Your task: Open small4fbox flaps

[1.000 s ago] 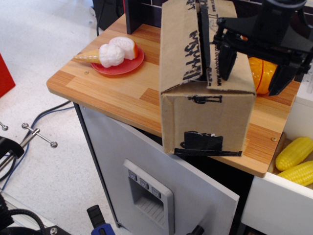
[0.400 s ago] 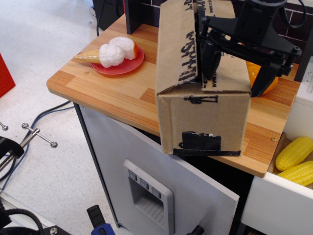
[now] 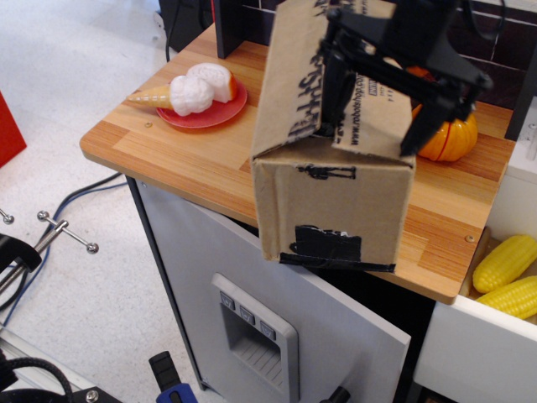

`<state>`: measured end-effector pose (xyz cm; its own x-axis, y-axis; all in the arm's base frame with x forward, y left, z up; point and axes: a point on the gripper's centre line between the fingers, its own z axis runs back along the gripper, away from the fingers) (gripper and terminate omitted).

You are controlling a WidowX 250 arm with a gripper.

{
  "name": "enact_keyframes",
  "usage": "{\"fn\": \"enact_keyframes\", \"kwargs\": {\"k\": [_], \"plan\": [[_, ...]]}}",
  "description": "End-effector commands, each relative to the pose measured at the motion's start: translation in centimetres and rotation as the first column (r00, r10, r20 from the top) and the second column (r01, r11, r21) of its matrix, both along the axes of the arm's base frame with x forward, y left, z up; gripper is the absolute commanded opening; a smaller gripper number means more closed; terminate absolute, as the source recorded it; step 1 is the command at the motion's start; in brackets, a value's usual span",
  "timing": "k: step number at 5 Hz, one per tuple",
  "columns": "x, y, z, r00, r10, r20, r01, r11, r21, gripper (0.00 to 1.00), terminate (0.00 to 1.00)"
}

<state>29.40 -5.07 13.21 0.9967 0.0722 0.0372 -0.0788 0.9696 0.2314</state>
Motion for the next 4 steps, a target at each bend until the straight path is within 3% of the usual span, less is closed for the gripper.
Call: {"fn": "enact_keyframes", "kwargs": {"k": [1, 4], "plan": [[0.7, 2.0, 3.8, 0.995, -0.020, 0.096, 0.019, 1.000, 0.017, 1.00, 0.00], [0.5, 7.1, 3.9, 0.989, -0.063, 0.130, 0.063, 0.998, 0.007, 1.00, 0.00]]}}
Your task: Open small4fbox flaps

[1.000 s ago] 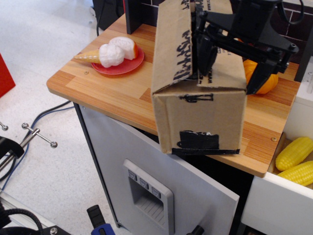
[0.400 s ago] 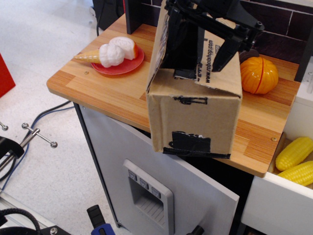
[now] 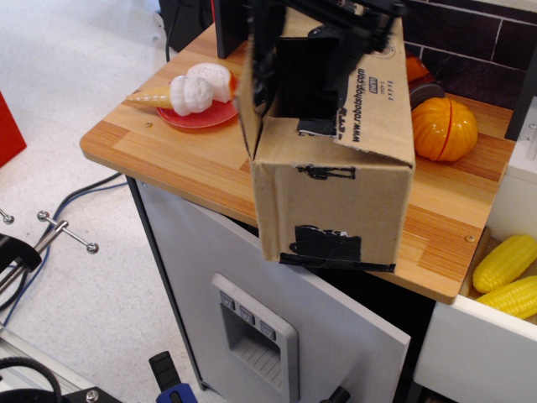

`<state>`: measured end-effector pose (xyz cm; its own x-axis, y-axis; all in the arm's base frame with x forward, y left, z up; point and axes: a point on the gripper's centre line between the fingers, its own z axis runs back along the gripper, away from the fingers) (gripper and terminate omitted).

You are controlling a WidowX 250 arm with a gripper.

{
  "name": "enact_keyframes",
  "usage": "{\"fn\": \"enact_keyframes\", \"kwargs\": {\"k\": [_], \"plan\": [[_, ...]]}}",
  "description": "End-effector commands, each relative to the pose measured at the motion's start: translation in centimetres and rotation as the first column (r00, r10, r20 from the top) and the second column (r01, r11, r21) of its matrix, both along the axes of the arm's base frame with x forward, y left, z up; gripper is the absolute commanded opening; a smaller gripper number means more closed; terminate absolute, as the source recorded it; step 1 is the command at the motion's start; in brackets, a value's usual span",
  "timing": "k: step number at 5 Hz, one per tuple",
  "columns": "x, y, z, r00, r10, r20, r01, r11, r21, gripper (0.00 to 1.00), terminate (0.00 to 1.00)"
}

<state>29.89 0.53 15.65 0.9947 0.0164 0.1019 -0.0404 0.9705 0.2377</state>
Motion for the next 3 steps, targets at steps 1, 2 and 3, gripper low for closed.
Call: {"fn": "enact_keyframes", "kwargs": {"k": [1, 2, 3], "plan": [[-0.6, 2.7, 0.9, 0.996, -0.004, 0.090, 0.006, 1.000, -0.023, 1.00, 0.00], [-1.2, 3.6, -0.1, 0.993, 0.001, 0.115, 0.005, 0.999, -0.049, 1.00, 0.00], [-1.4, 4.6, -1.3, 0.992, 0.014, 0.122, -0.002, 0.995, -0.100, 1.00, 0.00]]}}
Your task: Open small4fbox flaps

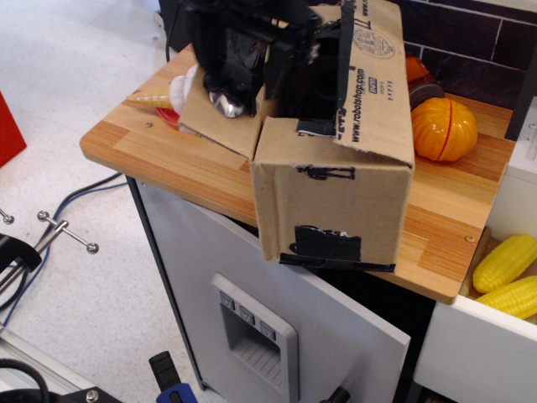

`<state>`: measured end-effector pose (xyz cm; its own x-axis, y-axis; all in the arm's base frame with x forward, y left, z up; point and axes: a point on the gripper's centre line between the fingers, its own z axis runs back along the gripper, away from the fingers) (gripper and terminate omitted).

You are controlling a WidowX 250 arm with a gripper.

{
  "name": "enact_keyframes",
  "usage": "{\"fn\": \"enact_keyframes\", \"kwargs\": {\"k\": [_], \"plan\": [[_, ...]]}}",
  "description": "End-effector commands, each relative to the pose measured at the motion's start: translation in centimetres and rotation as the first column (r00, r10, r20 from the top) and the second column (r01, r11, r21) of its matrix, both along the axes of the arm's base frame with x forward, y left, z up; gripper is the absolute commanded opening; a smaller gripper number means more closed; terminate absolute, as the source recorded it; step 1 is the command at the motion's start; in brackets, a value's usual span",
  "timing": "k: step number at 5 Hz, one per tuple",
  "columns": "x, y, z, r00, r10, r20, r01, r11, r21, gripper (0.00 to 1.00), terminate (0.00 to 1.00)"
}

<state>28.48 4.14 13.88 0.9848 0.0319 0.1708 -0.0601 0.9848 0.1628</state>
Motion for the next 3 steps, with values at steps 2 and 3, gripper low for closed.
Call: {"fn": "enact_keyframes", "kwargs": {"k": [2, 3], "plan": [[0.2, 1.9, -1.8, 0.996, -0.014, 0.088, 0.023, 0.994, -0.104, 1.00, 0.00], [0.3, 1.6, -2.1, 0.996, 0.003, 0.088, 0.007, 0.994, -0.113, 1.00, 1.00]]}}
